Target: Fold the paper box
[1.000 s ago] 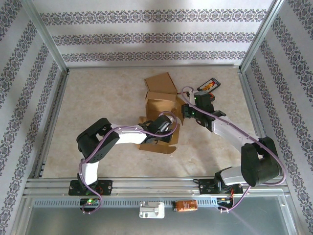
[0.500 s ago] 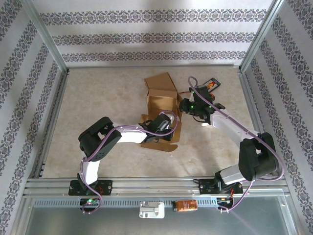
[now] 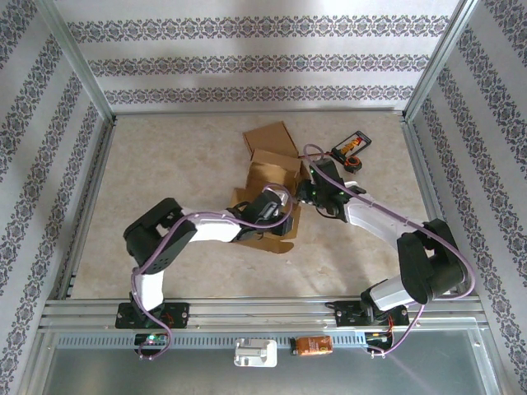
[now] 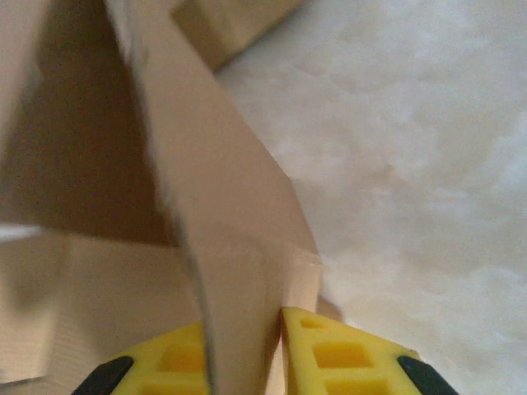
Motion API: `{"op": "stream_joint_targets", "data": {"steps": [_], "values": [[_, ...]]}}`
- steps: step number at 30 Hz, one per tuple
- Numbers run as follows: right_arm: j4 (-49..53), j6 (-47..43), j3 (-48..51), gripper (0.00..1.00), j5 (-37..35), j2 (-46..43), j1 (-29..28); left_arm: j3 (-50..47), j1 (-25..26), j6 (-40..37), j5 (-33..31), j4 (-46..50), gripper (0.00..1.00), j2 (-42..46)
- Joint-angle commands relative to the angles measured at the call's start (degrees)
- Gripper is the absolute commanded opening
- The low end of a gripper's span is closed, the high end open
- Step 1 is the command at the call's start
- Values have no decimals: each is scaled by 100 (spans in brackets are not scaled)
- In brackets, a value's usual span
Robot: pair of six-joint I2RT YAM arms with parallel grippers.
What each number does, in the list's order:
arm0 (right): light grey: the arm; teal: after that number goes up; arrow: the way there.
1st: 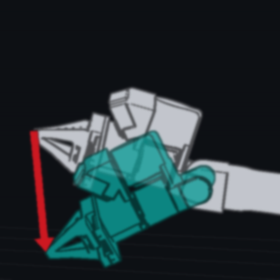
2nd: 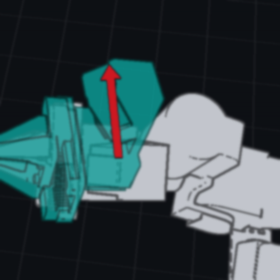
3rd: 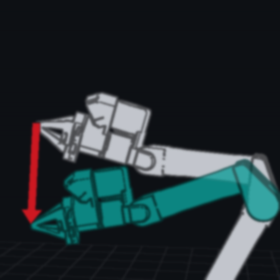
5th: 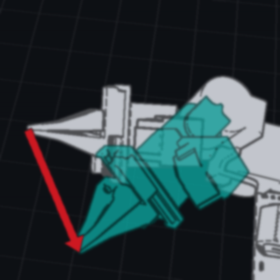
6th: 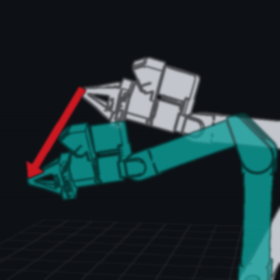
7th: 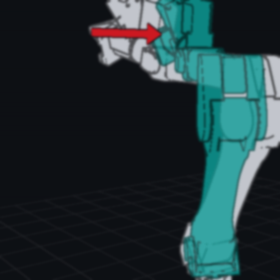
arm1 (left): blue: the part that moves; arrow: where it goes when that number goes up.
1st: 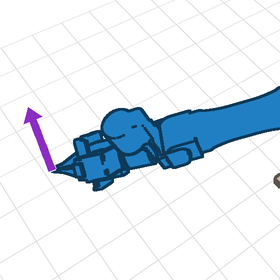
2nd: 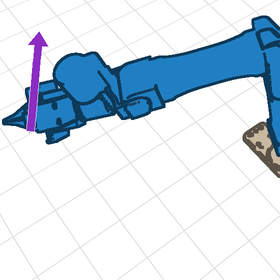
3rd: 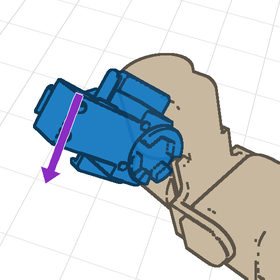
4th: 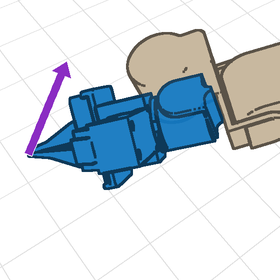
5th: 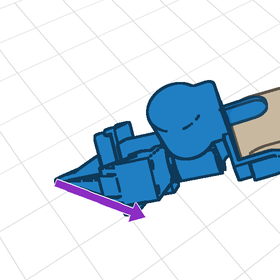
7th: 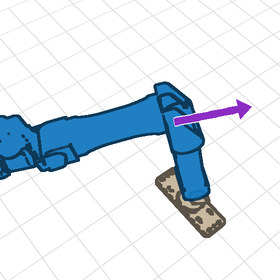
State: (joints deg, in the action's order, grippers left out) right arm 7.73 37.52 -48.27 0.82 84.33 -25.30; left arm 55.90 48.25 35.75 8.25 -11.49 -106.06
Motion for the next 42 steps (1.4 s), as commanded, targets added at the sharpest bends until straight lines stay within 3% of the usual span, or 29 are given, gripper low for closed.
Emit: {"op": "stream_joint_targets", "data": {"steps": [1, 4, 6, 9, 13, 19, 22, 24, 28, 33, 37, 42], "values": [[144, -218, 82, 18, -346, 72, -54, -166, -53, 71, -405, 465, 39, 1059], [139, -277, 22, 19, -323, 131, -63, -382, -60, 138, -1209, 1197, 39, 2037], [141, -314, -13, 19, -318, 162, -72, -478, -68, 193, -1789, 1588, 45, 2624], [134, -332, -46, 19, -326, 159, -89, -388, -278, 179, -2228, 2032, 48, 3238], [184, -376, -90, 19, -327, 124, -116, 99, -1080, 44, -1453, 2349, 50, 3254], [265, -446, -129, 17, -373, -23, -116, 1407, -2356, -405, -99, 3108, 56, 2115], [339, -488, -201, 16, -337, -67, -98, 1705, -2707, -636, 433, 3165, 57, 2047], [447, -531, -306, 16, -328, -71, -94, 1404, -2577, -1011, 707, 2792, 56, 2363], [575, -552, -455, 14, -258, -67, -50, 174, -1684, -1274, 578, 1784, 37, 2831], [652, -517, -564, 14, -115, -72, 85, -585, -946, -715, 631, 1169, 0, 2197], [691, -460, -628, 14, -57, -85, 129, -679, -733, -412, 1064, 333, 0, 1325], [782, -382, -751, 15, 145, 4, 131, -373, -712, -395, 1041, 156, 0, 287]]}}
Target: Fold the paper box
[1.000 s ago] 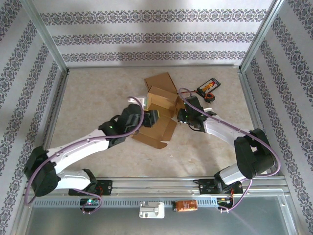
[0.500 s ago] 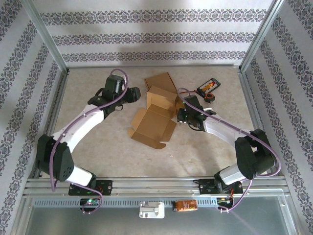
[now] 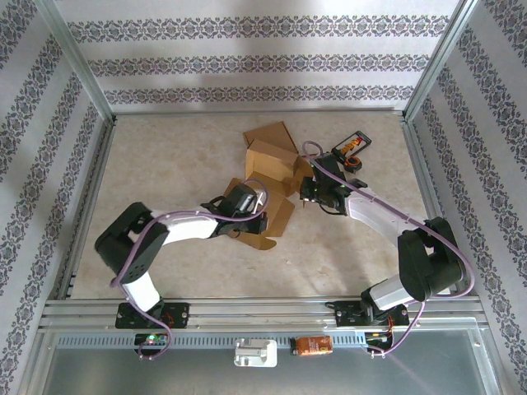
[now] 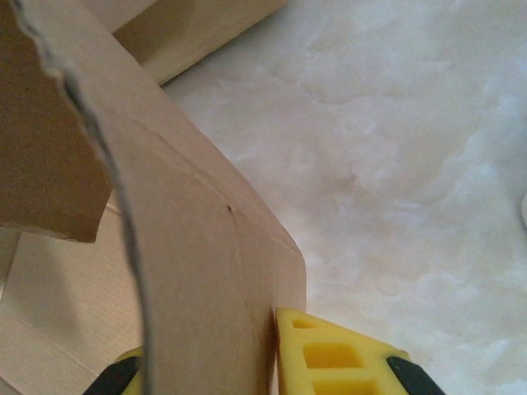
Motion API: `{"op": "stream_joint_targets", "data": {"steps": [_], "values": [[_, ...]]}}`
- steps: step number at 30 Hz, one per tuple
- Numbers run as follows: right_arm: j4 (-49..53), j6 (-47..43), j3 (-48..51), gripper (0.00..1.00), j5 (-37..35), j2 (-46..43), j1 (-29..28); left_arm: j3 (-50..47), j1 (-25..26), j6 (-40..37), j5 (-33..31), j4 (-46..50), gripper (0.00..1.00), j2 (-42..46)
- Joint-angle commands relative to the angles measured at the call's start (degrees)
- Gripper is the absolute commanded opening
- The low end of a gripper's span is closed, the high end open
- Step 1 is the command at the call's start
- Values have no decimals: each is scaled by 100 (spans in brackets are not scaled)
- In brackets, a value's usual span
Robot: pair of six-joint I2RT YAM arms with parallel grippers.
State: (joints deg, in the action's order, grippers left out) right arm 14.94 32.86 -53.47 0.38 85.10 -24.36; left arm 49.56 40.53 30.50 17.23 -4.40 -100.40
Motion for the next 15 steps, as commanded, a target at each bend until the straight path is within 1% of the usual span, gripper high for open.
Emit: {"op": "stream_joint_targets", "data": {"steps": [1, 7, 12, 15], "values": [[97, 160, -249, 15, 212, -56, 37, 346, 60, 123, 226, -553, 0, -418], [324, 693, -342, 18, 261, -95, 41, 439, 96, 127, 219, -676, 0, -808], [371, 1137, -540, 20, 673, 46, 32, 484, 104, 61, 177, -605, 0, -937], [313, 1322, -539, 20, 694, 189, -55, 497, 104, 94, 209, -649, 0, -955]]}}
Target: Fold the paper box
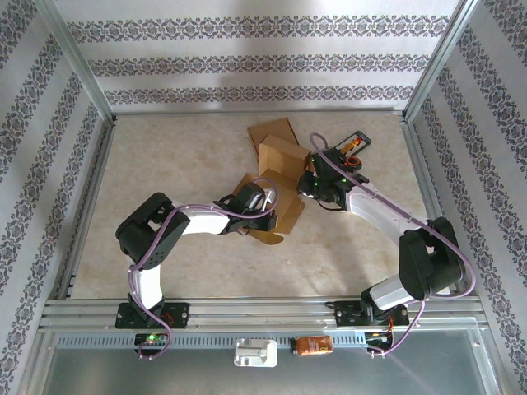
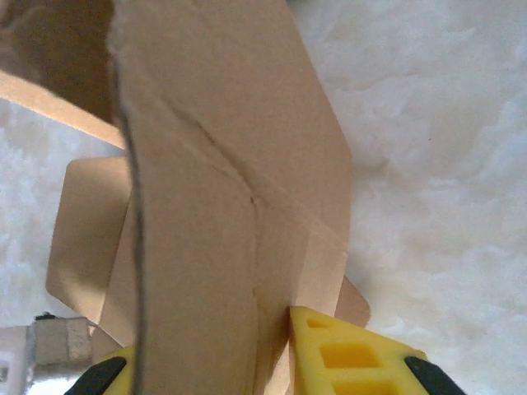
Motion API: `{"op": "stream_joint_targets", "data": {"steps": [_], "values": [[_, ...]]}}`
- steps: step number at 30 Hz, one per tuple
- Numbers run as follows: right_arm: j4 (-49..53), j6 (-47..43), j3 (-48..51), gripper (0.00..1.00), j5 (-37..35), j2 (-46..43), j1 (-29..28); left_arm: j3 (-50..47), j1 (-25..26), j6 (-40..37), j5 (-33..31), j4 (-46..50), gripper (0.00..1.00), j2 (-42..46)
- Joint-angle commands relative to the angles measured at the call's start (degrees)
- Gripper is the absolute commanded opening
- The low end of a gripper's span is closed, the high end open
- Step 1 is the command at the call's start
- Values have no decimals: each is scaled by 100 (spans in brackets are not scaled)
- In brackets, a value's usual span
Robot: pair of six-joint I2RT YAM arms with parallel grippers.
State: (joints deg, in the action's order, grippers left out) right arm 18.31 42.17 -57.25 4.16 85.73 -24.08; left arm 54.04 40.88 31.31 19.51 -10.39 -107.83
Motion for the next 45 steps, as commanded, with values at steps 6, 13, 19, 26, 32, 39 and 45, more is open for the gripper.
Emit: {"op": "stream_joint_targets", "data": {"steps": [6, 13, 19, 26, 32, 39, 45], "values": [[-441, 549, 50, 20, -52, 453, -261, 90, 69, 295, 254, -414, 0, -195], [-1133, 219, 423, 20, -1033, 810, -545, 86, 69, 753, 469, -1020, 0, -18], [-1596, 59, 835, 19, -1444, 831, -677, -249, 60, 834, 8, -1123, 23, 951], [-1787, -66, 898, 19, -1401, 856, -745, -126, 24, 584, -1457, 70, 37, 2481], [-1793, -122, 863, 18, -1460, 848, -827, 1079, -901, 200, -2201, 2093, 48, 2649], [-1804, -172, 909, 18, -1473, 780, -857, 2644, -2252, 68, 452, 3058, 58, 1063], [-1795, -283, 891, 18, -1454, 793, -871, 2925, -2512, 261, 1378, 2187, 61, 306]]}}
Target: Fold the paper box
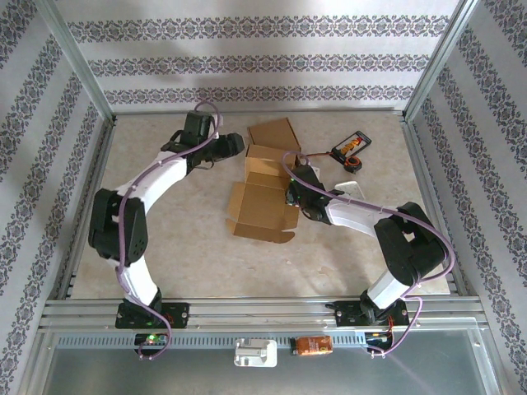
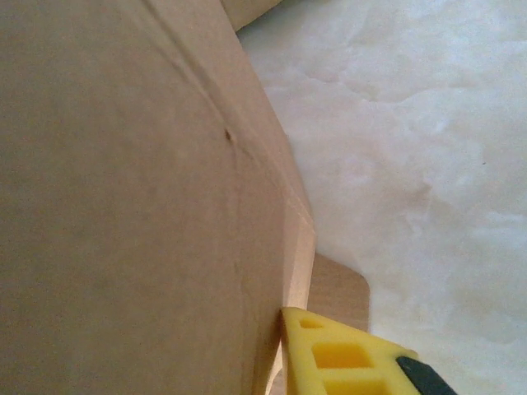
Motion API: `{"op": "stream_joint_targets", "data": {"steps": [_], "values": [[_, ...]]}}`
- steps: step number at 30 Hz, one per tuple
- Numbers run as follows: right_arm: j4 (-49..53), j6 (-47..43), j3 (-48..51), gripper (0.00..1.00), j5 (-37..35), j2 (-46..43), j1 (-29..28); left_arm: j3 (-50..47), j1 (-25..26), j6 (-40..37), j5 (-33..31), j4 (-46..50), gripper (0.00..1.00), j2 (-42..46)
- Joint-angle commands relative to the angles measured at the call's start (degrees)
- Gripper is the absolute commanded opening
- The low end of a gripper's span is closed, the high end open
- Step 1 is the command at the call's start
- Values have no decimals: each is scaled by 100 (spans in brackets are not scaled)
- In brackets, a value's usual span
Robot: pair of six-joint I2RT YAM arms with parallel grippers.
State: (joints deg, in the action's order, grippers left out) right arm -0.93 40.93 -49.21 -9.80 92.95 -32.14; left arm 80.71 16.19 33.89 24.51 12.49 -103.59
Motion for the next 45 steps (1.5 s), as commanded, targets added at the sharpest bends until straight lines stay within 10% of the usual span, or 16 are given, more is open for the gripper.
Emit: {"op": "stream_joint_targets", "data": {"steps": [1, 18, 45], "values": [[131, -180, 87, 18, -57, 72, -64, 266, -46, 44, 998, -312, 62, -219], [199, -322, -27, 17, -22, 146, -64, -352, -98, 865, 1684, -2579, 66, -455], [502, 529, -1337, 31, -85, 812, -72, -971, 279, 1285, 1579, -1957, 41, -88]]}}
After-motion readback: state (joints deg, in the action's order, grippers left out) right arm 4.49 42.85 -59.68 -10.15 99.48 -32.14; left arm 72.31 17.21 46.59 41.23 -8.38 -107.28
